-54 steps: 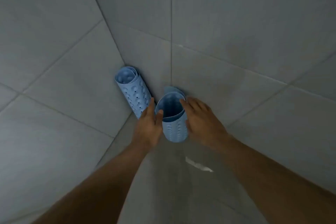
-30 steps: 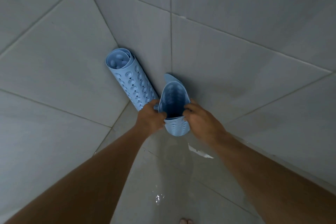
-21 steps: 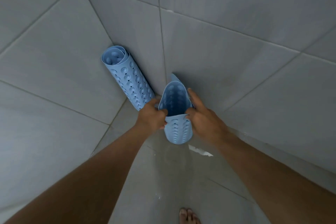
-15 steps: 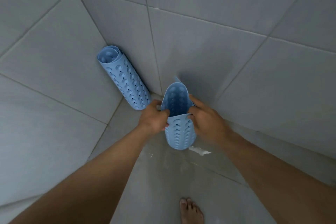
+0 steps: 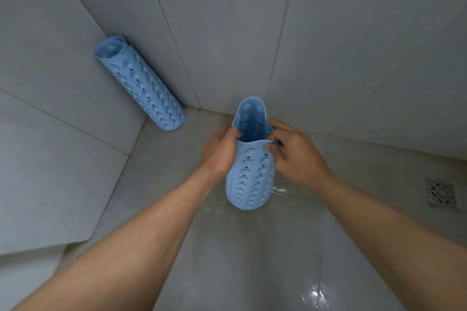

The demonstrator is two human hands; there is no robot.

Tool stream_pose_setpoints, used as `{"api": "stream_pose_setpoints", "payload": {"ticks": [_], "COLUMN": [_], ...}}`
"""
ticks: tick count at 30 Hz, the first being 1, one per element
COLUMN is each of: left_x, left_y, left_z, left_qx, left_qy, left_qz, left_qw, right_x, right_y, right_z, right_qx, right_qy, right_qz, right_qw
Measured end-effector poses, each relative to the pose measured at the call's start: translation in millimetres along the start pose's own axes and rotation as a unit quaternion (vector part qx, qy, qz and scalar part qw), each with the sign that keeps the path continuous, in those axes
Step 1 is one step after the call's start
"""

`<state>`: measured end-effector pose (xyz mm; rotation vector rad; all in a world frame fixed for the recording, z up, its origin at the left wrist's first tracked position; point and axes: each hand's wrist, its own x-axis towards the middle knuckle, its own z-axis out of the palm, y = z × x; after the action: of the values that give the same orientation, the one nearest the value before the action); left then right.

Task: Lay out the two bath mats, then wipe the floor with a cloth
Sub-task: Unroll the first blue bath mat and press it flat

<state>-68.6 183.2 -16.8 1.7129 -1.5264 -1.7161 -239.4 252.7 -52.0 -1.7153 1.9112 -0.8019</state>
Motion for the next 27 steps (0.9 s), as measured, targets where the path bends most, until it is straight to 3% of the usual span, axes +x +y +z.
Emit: {"api": "stream_pose_setpoints", "payload": {"ticks": [4,9,12,17,21,27], "left_x": [-6,4,20,41,59,83], "left_y": [-20,-57,-80,-114,-122,-122], "left_z": [32,64,79,100,107,108], "left_qx": [-0.053,0.073,0.085,0.047,0.096,0.125], "left_qy": [-0.02,-0.096,-0.131,-0.167,-0.22,-0.262], "left_qz": [0.004,0.009,0.02,0.03,0.078,0.112], "left_qw": [0.998,0.993,0.988,0.984,0.968,0.95], "right_x": [-34,-59,-68,-89,-92,-79], "right_y": [31,68,78,102,113,144], "right_z": [-5,-22,-21,-6,-1,6], "right_qx": [0.063,0.074,0.052,0.119,0.183,0.211], "right_qy": [0.019,0.006,-0.011,0.042,0.071,0.098], "right_qz": [0.01,0.01,-0.006,-0.004,-0.025,0.04], "right_qw": [0.998,0.997,0.999,0.992,0.98,0.972]}}
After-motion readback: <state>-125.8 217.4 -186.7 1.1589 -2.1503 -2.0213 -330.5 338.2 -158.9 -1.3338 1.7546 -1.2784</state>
